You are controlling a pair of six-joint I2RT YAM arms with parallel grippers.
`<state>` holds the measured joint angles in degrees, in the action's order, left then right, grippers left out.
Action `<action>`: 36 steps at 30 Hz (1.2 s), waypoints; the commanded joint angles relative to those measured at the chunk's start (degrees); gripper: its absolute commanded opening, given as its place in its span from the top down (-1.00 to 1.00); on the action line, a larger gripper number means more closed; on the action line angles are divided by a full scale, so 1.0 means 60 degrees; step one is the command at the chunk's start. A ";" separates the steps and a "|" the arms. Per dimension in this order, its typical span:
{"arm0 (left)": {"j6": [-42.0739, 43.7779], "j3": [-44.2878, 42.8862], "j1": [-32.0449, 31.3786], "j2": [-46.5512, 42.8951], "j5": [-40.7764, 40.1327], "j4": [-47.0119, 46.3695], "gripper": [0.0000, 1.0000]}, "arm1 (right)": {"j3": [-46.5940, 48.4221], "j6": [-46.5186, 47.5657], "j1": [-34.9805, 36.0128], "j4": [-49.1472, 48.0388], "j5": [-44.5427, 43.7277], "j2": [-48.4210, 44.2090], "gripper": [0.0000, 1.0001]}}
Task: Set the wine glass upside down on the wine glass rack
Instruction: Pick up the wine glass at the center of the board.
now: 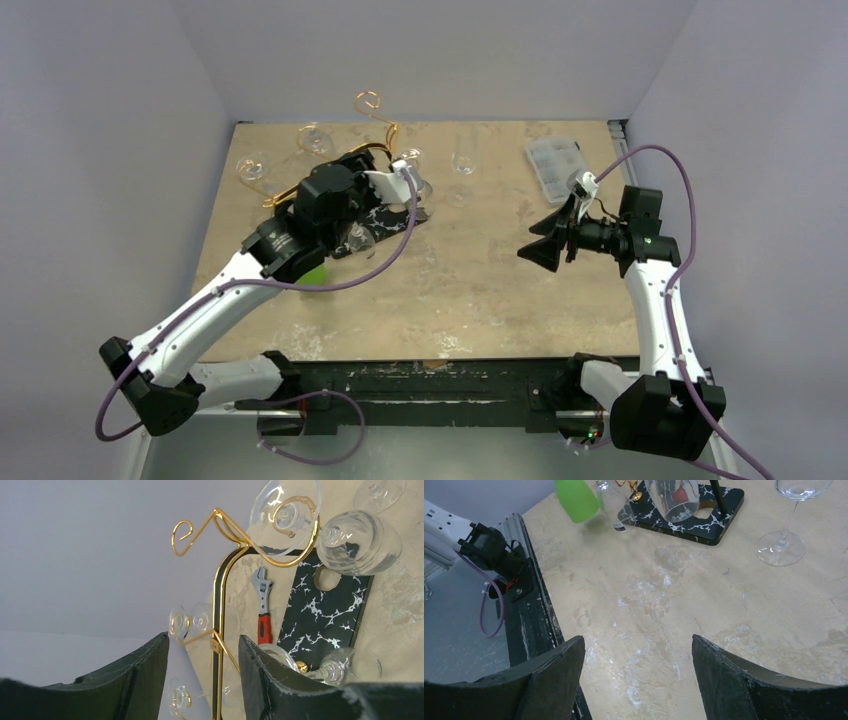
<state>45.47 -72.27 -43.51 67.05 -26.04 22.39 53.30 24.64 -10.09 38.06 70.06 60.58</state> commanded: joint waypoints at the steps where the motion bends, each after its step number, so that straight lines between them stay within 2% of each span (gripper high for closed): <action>1: -0.0813 0.0205 0.0044 -0.0859 0.0056 0.0069 -0.04 | 0.0143 0.0000 -0.0032 -0.0280 0.0163 -0.0151 -0.54; 10: -0.2309 0.0802 0.0033 -0.2433 0.0724 0.0419 -0.20 | 0.0096 0.0210 -0.0027 -0.0202 -0.0107 -0.0135 -0.54; 18: -0.3541 0.1979 0.0058 -0.4199 0.1252 0.0097 -0.48 | 0.0369 0.1757 -0.0029 0.0938 -0.0573 0.0073 -0.54; 26: -0.4797 0.3294 0.0514 -0.5532 0.1772 -0.0657 -0.75 | 0.1758 0.4189 -0.0023 0.3825 -0.1236 0.0934 -0.54; 31: -0.6091 0.3416 0.1387 -0.5879 0.2814 -0.0506 -0.80 | 0.2941 0.4276 0.0086 0.4422 -0.1572 0.1516 -0.54; 36: -0.6810 0.3548 0.1718 -0.6123 0.3330 -0.0557 -0.83 | 0.4099 0.3686 0.0547 0.4316 -0.2112 0.2045 -0.54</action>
<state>10.96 -51.64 -34.44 31.51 -10.63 21.91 71.88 47.57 -8.91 62.33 60.31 71.40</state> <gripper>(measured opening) 0.912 0.769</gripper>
